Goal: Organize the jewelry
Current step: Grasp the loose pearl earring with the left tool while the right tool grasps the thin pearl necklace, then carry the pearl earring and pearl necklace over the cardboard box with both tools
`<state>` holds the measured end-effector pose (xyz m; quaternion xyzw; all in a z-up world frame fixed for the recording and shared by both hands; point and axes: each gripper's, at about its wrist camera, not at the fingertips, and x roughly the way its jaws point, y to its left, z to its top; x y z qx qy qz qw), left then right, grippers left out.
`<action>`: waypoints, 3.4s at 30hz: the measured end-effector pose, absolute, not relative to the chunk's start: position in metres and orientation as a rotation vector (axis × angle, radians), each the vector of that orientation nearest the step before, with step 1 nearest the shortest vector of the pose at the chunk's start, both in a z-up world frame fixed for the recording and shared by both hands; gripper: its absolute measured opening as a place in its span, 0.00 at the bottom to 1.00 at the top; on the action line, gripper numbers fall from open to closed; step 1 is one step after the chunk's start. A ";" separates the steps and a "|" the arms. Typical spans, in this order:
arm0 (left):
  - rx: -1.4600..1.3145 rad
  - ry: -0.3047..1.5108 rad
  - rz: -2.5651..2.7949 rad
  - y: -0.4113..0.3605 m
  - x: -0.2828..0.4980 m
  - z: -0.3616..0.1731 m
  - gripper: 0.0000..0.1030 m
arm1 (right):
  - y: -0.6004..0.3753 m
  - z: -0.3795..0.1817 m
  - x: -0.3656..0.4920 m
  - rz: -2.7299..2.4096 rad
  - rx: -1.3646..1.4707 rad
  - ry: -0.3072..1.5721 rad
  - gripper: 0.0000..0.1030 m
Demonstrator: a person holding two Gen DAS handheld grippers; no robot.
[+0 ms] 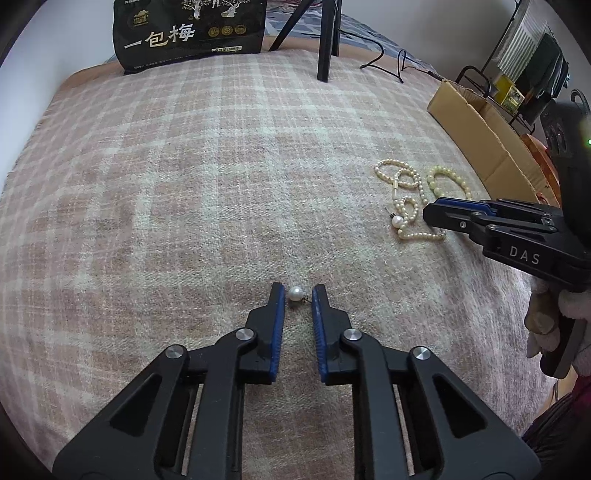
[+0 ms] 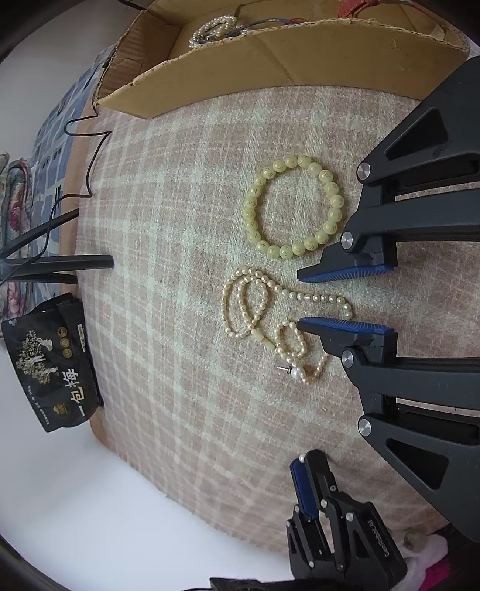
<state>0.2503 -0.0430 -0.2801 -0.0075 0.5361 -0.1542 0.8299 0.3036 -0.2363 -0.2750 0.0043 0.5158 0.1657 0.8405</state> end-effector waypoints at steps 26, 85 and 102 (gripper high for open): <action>-0.100 1.025 -0.308 -0.023 0.240 -0.235 0.08 | -0.245 -0.219 0.297 0.397 0.155 0.956 0.03; -0.053 0.857 -0.541 -0.146 0.202 -0.132 0.08 | -0.363 -0.052 0.189 0.132 0.178 0.556 0.03; -0.001 0.827 -0.607 -0.229 0.255 -0.118 0.08 | -0.442 -0.075 0.195 -0.005 0.245 0.564 0.03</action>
